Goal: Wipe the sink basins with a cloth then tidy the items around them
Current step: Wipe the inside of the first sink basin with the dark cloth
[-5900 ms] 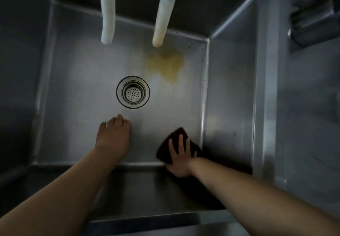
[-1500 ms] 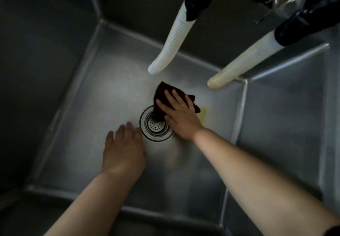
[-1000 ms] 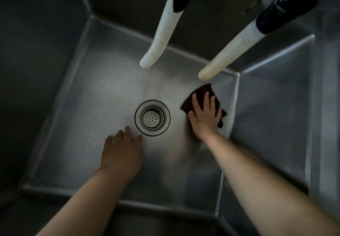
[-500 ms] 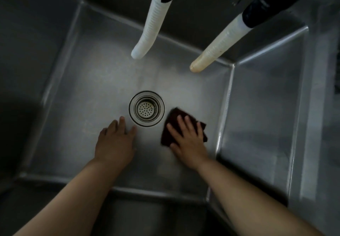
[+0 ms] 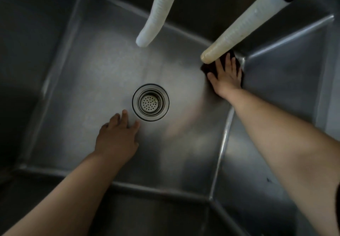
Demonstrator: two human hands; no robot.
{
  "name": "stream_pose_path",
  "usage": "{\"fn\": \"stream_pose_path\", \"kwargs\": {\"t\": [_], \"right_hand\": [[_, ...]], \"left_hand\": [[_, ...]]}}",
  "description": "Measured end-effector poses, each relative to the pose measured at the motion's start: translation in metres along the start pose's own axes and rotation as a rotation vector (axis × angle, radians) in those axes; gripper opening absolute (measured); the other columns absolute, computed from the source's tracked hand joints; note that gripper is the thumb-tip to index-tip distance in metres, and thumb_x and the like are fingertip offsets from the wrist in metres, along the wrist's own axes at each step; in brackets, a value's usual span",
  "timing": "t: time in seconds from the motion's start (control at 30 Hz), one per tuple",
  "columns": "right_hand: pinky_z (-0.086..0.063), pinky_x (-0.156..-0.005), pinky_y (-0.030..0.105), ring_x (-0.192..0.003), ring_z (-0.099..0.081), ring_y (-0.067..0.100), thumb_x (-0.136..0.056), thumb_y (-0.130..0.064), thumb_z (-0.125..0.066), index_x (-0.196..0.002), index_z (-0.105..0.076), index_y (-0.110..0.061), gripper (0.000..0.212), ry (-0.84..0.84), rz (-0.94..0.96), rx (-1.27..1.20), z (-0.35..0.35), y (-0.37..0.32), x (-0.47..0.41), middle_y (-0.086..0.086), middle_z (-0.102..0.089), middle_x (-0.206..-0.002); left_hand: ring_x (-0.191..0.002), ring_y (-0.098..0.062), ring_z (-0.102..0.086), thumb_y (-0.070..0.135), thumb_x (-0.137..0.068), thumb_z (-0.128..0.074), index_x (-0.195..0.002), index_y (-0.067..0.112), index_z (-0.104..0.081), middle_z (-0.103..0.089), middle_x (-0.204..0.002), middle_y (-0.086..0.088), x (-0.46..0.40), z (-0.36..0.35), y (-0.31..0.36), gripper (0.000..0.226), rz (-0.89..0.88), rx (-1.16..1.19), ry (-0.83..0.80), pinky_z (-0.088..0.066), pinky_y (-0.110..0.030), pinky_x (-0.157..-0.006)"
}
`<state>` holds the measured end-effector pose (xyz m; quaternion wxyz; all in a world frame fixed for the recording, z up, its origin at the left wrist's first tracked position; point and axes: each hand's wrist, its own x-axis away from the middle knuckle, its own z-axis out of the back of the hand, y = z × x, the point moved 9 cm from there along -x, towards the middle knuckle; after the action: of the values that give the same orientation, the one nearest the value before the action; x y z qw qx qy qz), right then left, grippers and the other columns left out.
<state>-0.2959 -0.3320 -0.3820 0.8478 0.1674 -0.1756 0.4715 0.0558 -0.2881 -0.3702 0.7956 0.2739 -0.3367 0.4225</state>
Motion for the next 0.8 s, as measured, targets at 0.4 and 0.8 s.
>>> {"fn": "stream_pose_path", "kwargs": {"t": [0.4,0.8], "right_hand": [[0.008,-0.113,0.052,-0.143,0.016,0.03,-0.092,-0.056,-0.02,-0.15,0.007,-0.027,0.07,-0.083,-0.142,-0.088,-0.084,-0.027,0.158,0.012,0.016,-0.156],[0.015,-0.107,0.059,-0.137,0.031,0.034,-0.092,-0.055,-0.037,-0.146,0.021,-0.027,0.084,-0.297,-0.505,-0.603,-0.105,-0.143,0.209,0.015,0.033,-0.15]], "left_hand": [[-0.145,-0.031,-0.001,0.035,-0.097,-0.04,-0.15,0.03,-0.014,0.006,-0.159,-0.009,0.0,0.002,0.001,0.059,0.008,0.059,-0.008,-0.021,-0.04,-0.113],[-0.13,-0.029,-0.035,0.029,-0.096,-0.037,-0.134,0.02,-0.041,-0.031,-0.146,-0.01,0.011,0.04,-0.03,0.039,0.062,0.096,0.036,-0.035,-0.039,-0.1]]}}
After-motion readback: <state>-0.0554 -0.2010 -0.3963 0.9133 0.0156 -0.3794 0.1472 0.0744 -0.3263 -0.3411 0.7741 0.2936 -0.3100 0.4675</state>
